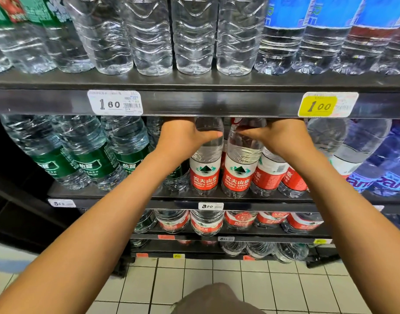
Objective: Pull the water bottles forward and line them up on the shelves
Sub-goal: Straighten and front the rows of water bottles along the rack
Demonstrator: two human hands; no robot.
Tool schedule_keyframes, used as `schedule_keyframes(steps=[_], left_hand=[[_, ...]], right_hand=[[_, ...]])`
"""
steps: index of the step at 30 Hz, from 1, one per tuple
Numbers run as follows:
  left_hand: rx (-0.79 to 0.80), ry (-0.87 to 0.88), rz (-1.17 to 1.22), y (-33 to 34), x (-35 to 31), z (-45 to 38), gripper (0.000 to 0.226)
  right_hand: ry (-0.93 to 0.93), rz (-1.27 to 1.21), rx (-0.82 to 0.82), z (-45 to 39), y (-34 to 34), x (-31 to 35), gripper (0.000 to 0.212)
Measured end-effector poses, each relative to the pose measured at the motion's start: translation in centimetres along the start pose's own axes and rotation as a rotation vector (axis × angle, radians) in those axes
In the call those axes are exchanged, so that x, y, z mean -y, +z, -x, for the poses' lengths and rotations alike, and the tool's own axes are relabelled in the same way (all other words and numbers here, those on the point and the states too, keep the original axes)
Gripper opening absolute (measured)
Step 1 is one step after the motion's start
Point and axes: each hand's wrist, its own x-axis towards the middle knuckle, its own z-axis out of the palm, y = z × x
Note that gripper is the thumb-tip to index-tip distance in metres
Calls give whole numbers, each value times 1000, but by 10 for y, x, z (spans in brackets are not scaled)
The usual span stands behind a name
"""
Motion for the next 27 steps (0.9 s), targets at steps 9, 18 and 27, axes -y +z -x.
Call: schedule_keyframes(steps=[9,18,27], left_hand=[[248,-133,41,-10,6,-4,61],[316,-160,-13,-9,10,-10,67],[417,-216,47,-15,14,-19,76]], right_hand=[[-24,24,-27,-5,4,-7,60],[-35,-131,-59,-4,10,-11,54],[-44,-96,-50,-5,9,-10,57]])
